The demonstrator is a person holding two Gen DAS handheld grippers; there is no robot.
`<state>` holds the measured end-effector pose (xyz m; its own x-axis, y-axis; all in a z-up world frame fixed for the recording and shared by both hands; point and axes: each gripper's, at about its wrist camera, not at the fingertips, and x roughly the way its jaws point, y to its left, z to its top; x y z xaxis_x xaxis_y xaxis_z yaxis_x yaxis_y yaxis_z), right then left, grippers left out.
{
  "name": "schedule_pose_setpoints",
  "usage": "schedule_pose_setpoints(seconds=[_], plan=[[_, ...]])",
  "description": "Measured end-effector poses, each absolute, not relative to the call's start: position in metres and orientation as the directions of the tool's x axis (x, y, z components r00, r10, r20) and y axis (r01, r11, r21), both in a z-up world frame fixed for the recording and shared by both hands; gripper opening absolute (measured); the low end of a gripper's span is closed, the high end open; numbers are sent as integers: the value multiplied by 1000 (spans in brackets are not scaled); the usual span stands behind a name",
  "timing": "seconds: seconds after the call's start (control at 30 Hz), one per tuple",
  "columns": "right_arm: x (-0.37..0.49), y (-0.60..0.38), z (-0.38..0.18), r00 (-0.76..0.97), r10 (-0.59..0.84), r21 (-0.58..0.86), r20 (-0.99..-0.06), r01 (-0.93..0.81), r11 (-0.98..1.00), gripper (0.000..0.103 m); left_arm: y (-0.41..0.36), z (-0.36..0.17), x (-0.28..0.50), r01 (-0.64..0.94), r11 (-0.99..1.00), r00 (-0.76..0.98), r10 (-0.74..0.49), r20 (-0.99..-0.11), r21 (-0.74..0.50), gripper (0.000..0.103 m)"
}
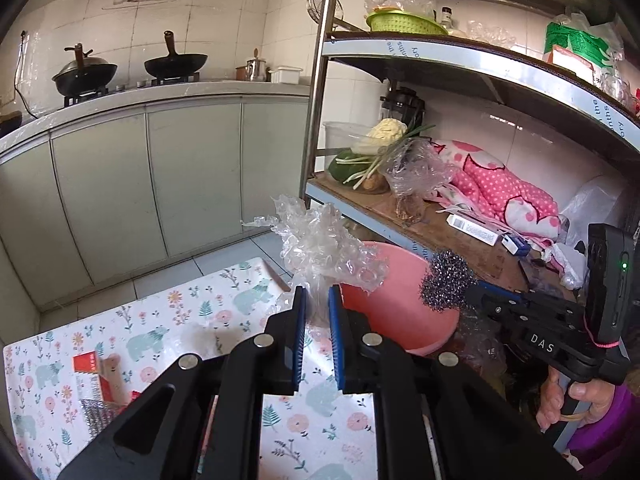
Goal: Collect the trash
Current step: 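Carry the steel wool and bubble wrap over the pink bucket and open both grippers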
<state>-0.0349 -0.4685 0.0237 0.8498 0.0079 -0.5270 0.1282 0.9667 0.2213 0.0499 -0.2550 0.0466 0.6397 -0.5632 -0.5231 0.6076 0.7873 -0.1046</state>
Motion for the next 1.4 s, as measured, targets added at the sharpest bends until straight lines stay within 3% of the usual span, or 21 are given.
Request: schedule_pose_setpoints(seconds=[0.27, 0.83, 1.0, 1.1, 1.4], plan=[[-26, -481, 21, 850, -77, 182, -520, 199, 963, 11, -311, 16, 64, 659, 744, 578, -596, -558, -112, 11], [0, -502, -28, 769, -114, 191, -629, 295, 936, 11, -379, -48, 81, 706, 695, 438, -581, -686, -138, 11], [5, -506, -37, 746, -108, 194, -657, 306, 932, 21, -384, -53, 79, 706, 694, 429, -577, -695, -141, 16], [6, -508, -40, 738, -103, 198, -667, 309, 930, 23, -385, -54, 81, 698, 698, 413, -576, -705, -161, 26], [3, -506, -37, 744, -96, 207, -662, 304, 930, 32, -377, -44, 77, 697, 691, 402, -599, -693, -193, 29]])
